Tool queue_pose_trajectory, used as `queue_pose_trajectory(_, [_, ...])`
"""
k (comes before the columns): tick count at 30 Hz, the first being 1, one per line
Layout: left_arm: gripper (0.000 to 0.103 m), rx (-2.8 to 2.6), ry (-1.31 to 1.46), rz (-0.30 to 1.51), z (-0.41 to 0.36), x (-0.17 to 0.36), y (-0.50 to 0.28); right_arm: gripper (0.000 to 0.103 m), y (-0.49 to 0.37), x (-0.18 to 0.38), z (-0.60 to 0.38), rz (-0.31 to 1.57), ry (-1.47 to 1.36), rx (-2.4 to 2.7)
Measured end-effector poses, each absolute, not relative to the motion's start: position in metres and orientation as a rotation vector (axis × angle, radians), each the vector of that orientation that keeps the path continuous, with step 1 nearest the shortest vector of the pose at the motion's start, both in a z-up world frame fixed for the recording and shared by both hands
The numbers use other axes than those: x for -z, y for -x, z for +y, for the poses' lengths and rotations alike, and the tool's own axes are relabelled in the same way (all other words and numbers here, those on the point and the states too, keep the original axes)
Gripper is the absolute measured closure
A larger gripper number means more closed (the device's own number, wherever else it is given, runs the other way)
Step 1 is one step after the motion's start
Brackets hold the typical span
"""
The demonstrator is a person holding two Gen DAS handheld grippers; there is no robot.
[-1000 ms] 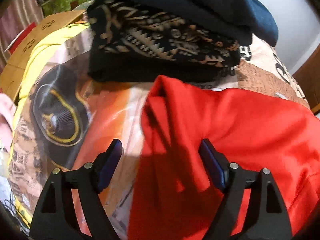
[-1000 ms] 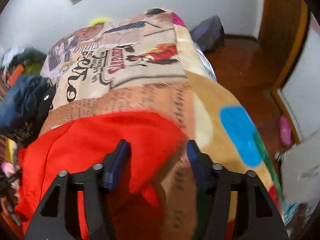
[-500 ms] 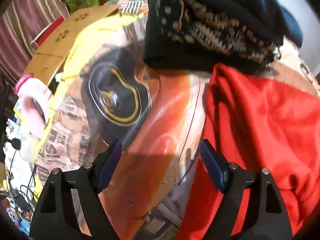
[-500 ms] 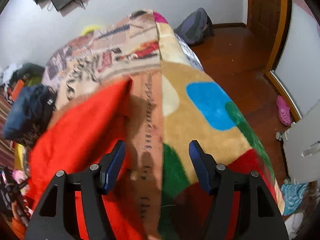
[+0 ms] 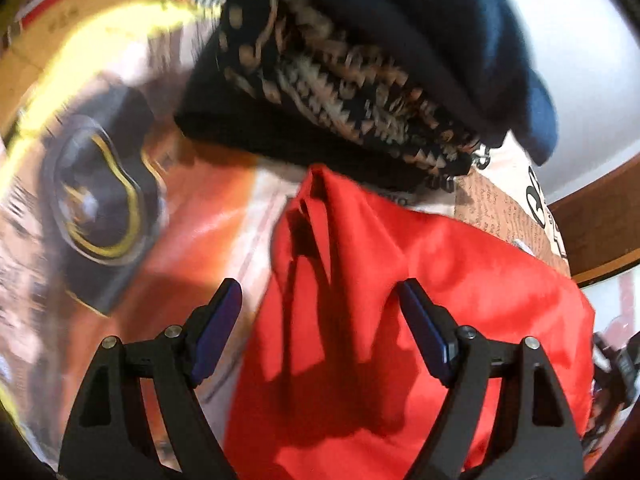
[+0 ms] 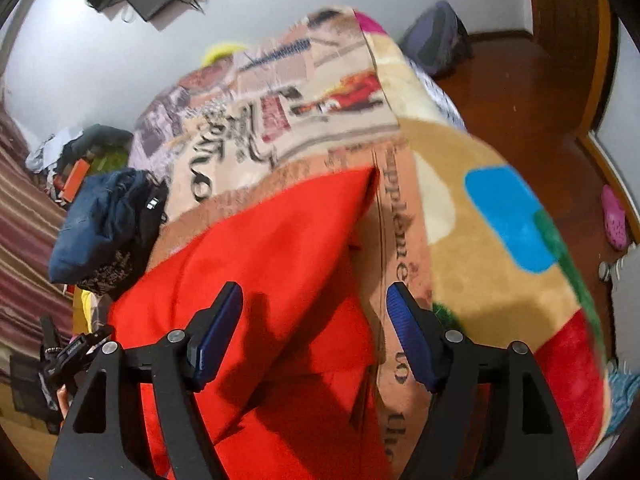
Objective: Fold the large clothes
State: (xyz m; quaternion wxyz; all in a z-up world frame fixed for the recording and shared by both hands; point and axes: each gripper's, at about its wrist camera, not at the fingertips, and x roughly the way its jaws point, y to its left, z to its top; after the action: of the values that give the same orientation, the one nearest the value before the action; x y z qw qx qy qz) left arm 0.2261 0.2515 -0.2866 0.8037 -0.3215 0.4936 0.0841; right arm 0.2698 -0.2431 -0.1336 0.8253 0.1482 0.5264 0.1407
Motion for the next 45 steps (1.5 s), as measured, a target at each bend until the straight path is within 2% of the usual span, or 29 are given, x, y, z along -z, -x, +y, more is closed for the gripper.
queue_pose_trajectory(4, [0.022, -0.103, 0.817, 1.092, 0.251, 0.317, -0.235, 0.032, -0.273, 0.151, -0.246, 1.183, -0.400, -0.325])
queue_pose_trajectory(6, [0.016, -0.084, 0.886, 1.081, 0.250, 0.324, -0.233, 0.029, -0.272, 0.154, -0.245, 1.177, -0.410, -0.345])
queue_pose_trajectory(10, [0.015, -0.057, 0.952, 1.058, 0.247, 0.328, -0.230, 0.029, -0.271, 0.152, -0.239, 1.159, -0.408, -0.375])
queue_pose_trajectory(13, [0.016, -0.011, 0.969, 1.060, 0.240, 0.326, -0.229, 0.034, -0.270, 0.151, -0.237, 1.142, -0.412, -0.361])
queue_pose_trajectory(14, [0.025, -0.005, 0.964, 1.060, 0.236, 0.324, -0.229, 0.043, -0.268, 0.150, -0.237, 1.137, -0.422, -0.360])
queue_pose_trajectory(15, [0.030, -0.006, 0.943, 1.062, 0.232, 0.320, -0.229, 0.056, -0.266, 0.149, -0.238, 1.132, -0.435, -0.358])
queue_pose_trajectory(17, [0.053, -0.009, 0.891, 1.059, 0.223, 0.312, -0.230, 0.073, -0.265, 0.147, -0.238, 1.132, -0.482, -0.391])
queue_pose_trajectory(18, [0.061, -0.018, 0.854, 1.058, 0.218, 0.305, -0.229, 0.079, -0.262, 0.145, -0.239, 1.130, -0.499, -0.399])
queue_pose_trajectory(20, [0.085, -0.047, 0.771, 1.058, 0.212, 0.292, -0.228, 0.084, -0.259, 0.139, -0.239, 1.106, -0.497, -0.406])
queue_pose_trajectory(21, [0.089, -0.057, 0.722, 1.051, 0.209, 0.281, -0.226, 0.087, -0.256, 0.134, -0.239, 1.086, -0.500, -0.418])
queue_pose_trajectory(35, [0.092, 0.068, 0.427, 0.731, 0.155, 0.113, -0.222, 0.091, -0.248, 0.038, -0.234, 0.822, -0.422, -0.488])
queue_pose_trajectory(40, [0.092, 0.096, 0.361, 0.671, 0.140, 0.083, -0.252, 0.091, -0.261, 0.007, -0.244, 0.725, -0.409, -0.466])
queue_pose_trajectory(45, [0.092, 0.093, 0.313, 0.683, 0.133, 0.087, -0.289, 0.091, -0.288, 0.004, -0.253, 0.698, -0.396, -0.416])
